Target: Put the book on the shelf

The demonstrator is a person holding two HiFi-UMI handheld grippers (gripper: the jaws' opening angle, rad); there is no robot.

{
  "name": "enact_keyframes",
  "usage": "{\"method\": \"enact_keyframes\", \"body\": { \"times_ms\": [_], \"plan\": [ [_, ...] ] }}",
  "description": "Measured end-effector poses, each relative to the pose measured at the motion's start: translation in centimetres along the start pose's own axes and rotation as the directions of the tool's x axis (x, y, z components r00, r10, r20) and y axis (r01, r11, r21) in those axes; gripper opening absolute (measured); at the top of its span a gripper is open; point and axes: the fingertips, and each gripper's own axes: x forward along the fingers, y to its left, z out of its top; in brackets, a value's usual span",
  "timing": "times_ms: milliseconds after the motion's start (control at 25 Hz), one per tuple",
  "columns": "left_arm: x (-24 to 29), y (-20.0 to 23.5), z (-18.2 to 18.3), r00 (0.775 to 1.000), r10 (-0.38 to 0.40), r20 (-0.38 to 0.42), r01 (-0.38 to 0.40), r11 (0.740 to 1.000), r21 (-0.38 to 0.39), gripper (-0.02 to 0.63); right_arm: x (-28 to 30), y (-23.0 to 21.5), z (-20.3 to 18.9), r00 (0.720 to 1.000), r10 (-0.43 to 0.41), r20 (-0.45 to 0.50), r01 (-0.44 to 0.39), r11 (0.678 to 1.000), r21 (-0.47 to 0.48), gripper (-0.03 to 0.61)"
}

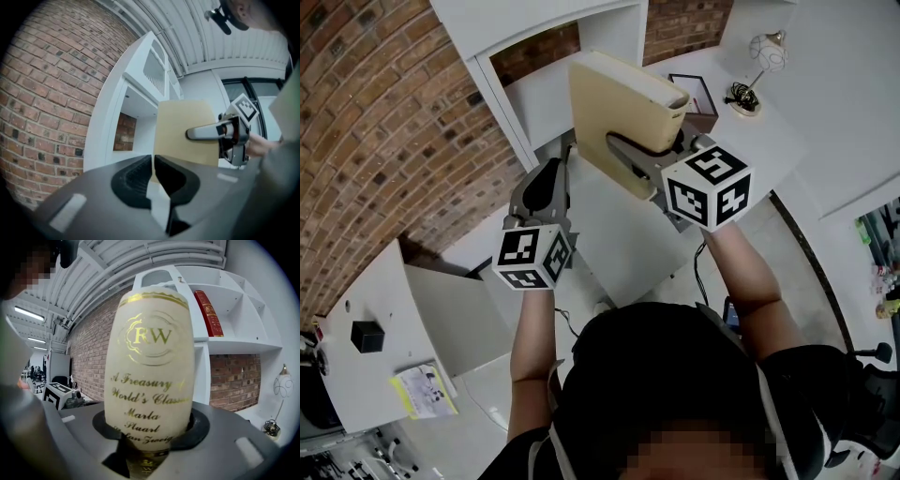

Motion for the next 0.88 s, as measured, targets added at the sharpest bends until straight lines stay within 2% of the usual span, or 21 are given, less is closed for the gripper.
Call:
{"method": "enact_keyframes", "body": {
  "times_ms": [280, 880],
  "plan": [
    [-0.2, 2.2, 0.7, 1.000, -0.019, 0.012, 0.019, 1.000, -0.001, 0.021, 2.2, 0.4, 2.2, 1.000, -0.013, 0.019, 0.014, 1.000, -0.010, 0.230],
    [-0.1, 6.8, 1.1, 0.999, -0.017, 0.027, 0.018, 0.999, -0.027, 0.021, 7.2, 1.6, 3.4, 1.000, -0.025, 0.004, 0.025, 1.000, -0.008, 0.230]
  ]
}}
